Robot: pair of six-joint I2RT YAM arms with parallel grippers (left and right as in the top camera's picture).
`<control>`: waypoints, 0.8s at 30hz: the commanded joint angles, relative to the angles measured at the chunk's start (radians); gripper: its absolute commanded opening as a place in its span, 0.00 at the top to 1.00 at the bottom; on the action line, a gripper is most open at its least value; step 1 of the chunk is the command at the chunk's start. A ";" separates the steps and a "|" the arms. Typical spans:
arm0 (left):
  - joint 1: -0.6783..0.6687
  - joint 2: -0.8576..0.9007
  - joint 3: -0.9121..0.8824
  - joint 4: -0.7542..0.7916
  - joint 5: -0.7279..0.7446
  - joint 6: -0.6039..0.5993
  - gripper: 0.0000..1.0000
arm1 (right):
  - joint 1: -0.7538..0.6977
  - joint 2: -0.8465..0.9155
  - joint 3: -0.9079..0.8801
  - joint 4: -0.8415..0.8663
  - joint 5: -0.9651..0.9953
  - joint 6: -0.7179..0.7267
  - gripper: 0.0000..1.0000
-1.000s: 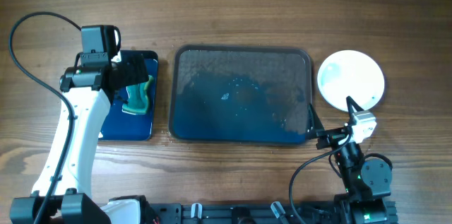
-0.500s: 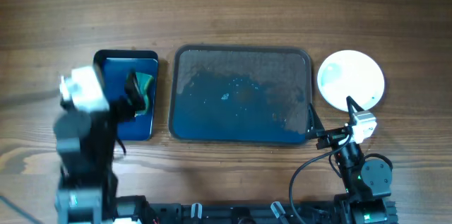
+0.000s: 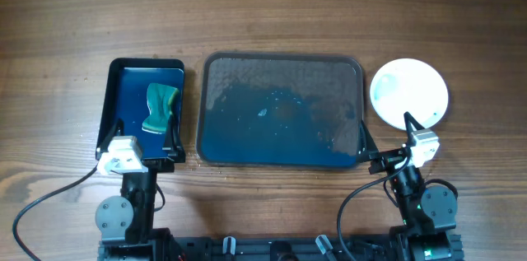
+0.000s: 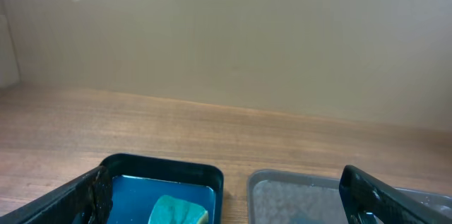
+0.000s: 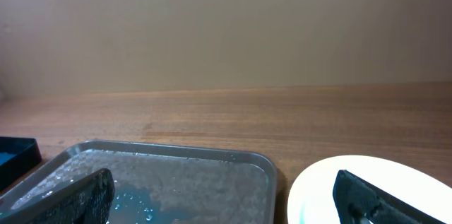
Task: Clean dirty plates on tray and stack at the side
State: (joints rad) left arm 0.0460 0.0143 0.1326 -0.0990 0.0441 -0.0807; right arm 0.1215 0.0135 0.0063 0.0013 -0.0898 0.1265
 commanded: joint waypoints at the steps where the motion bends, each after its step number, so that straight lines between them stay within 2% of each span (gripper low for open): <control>1: -0.003 -0.011 -0.042 0.048 0.011 -0.002 0.00 | -0.004 -0.009 -0.001 0.005 -0.016 0.008 0.00; 12: -0.003 -0.011 -0.126 0.126 0.012 -0.002 0.00 | -0.004 -0.009 -0.001 0.005 -0.016 0.007 0.00; 18: -0.003 -0.011 -0.126 0.023 0.016 -0.003 0.00 | -0.004 -0.009 -0.001 0.005 -0.016 0.008 0.00; 24: -0.003 -0.010 -0.126 0.027 0.019 -0.006 0.00 | -0.004 -0.009 -0.001 0.005 -0.016 0.007 0.00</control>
State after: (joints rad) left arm 0.0460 0.0135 0.0120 -0.0742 0.0513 -0.0807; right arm 0.1215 0.0135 0.0063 0.0013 -0.0898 0.1265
